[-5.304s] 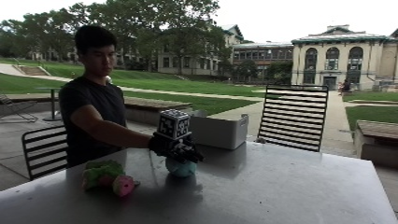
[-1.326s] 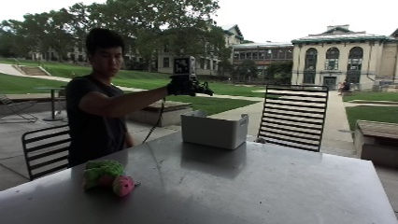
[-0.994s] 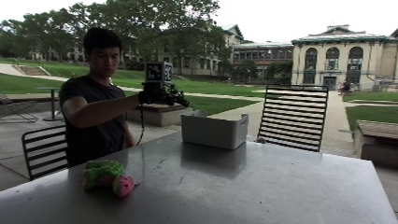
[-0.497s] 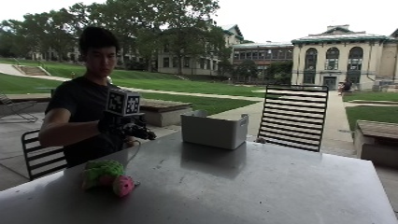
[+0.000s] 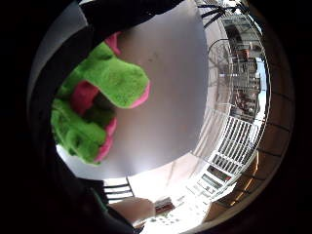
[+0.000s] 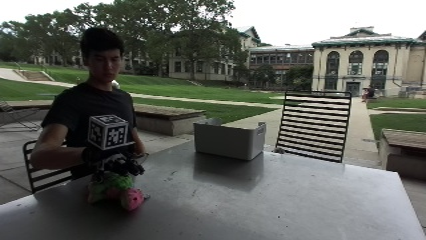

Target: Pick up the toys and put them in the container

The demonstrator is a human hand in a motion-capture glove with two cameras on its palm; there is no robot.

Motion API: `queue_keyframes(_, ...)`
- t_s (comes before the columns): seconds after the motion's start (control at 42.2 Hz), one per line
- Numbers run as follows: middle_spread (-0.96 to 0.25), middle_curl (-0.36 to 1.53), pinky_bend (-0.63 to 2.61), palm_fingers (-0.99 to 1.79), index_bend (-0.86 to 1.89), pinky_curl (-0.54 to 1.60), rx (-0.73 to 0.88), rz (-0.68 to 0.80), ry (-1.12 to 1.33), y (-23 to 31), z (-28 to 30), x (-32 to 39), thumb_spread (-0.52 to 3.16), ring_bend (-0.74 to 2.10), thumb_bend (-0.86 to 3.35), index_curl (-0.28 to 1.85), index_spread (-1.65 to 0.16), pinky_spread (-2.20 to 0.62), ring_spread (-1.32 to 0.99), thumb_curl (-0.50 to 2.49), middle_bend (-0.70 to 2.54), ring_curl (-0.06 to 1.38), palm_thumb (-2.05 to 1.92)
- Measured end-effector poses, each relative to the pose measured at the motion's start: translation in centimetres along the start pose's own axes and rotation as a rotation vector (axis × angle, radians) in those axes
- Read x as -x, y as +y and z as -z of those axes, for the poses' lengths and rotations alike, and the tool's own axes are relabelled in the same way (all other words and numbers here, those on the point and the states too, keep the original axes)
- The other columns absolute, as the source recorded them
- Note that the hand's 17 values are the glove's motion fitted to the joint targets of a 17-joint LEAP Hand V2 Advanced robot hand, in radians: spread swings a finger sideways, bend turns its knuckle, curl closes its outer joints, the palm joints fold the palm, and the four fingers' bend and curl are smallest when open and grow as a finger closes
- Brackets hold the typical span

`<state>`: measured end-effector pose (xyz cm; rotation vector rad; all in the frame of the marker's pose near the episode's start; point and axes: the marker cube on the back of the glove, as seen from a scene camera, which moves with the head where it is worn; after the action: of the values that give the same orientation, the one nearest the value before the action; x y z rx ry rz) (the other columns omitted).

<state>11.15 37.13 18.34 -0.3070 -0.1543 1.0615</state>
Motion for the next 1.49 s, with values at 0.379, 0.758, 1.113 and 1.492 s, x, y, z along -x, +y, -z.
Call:
queue_keyframes(0.379, -0.16, 0.30, 1.10, 0.12, 0.63, 0.43, 0.052, -0.084, 0.042, -0.3, -3.7, -2.3, 1.31, 0.20, 0.17, 0.64, -0.40, -0.02, -0.19, 0.36, 0.10, 0.12, 0.43)
queue_keyframes(0.758, -0.22, 0.32, 1.13, 0.97, 0.43, 0.40, -0.046, -0.120, -0.015, -0.7, -3.7, -2.6, 1.25, 0.82, 0.27, 0.63, -0.32, -0.46, -0.45, 0.47, 0.33, 0.34, 0.71)
queue_keyframes(1.113, -0.25, 0.50, 0.71, 1.34, 0.57, 0.31, -0.168, -0.198, -0.053, -1.2, -2.2, -1.5, 1.01, 1.06, 0.42, 0.75, -0.21, -0.43, -0.40, 0.67, 0.77, 0.45, 1.03)
queue_keyframes(1.492, -0.32, 0.52, 1.02, 0.94, 0.35, 0.43, -0.301, -0.101, -0.076, -2.6, 11.9, 5.9, 0.70, 1.01, 0.16, 0.79, -0.24, -0.44, -0.44, 0.72, 0.72, 0.45, 0.74)
